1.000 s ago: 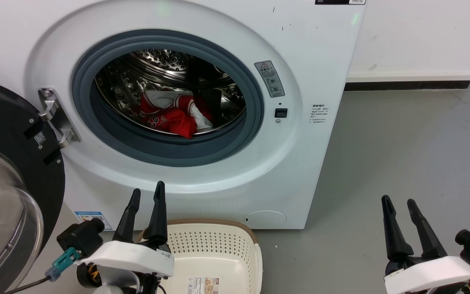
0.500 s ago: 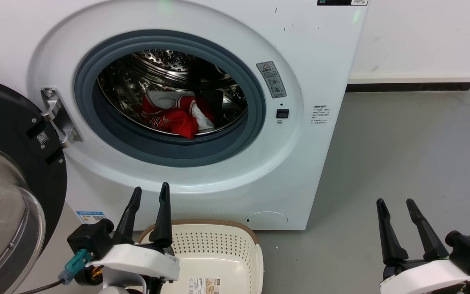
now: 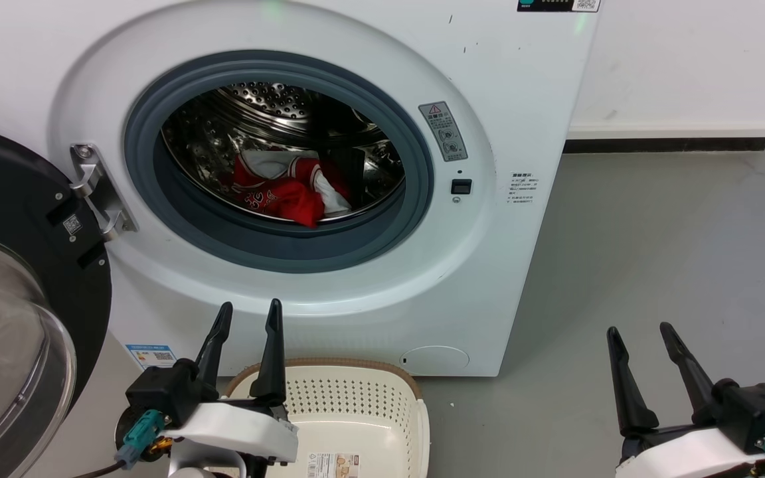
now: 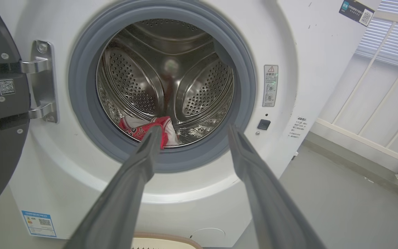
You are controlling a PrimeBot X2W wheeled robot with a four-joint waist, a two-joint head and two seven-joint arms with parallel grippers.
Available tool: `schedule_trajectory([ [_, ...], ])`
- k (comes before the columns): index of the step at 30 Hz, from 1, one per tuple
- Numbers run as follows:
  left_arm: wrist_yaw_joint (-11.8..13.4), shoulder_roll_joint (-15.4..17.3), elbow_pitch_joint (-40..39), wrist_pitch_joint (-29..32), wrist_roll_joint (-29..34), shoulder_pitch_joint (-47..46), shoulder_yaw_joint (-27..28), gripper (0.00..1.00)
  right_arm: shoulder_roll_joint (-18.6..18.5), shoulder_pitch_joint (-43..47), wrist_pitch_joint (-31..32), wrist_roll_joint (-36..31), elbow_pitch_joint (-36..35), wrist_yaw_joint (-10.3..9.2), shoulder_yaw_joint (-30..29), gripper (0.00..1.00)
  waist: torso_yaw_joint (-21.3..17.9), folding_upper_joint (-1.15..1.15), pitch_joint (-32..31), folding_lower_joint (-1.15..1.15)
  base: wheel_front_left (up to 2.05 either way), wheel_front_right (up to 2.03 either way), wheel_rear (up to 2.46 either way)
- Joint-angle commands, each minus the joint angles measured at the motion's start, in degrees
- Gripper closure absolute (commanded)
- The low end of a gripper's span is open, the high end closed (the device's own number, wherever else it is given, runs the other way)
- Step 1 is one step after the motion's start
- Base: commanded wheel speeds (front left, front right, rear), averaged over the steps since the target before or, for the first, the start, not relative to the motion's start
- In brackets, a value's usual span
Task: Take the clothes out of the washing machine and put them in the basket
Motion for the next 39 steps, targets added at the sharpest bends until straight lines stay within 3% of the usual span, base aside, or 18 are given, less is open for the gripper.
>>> schedule_trajectory([
  [1, 0.28, 0.09, -0.43, -0.42, 1.21, 0.06, -0.08, 0.0, 0.05, 0.87, 0.03, -1.4, -0.79, -0.02, 0.15, 0.0, 0.03, 0.0, -0.01, 0.0, 0.0, 0.0, 0.0],
  [18, 1.69, 0.08, 0.51, -2.68, 10.54, 0.86, 0.69, 0.0, 0.07, 2.48, 1.16, -12.2, -4.84, -0.03, 0.6, 0.0, 0.32, 0.0, -0.36, 0.0, 0.0, 0.0, 0.0],
  [39, 2.19, 0.08, 2.63, -2.64, 10.13, 0.86, 0.9, 0.0, 0.08, 2.86, 3.07, -9.92, -4.03, -0.03, 0.01, 0.0, 0.32, 0.0, -0.15, 0.0, 0.0, 0.0, 0.0],
])
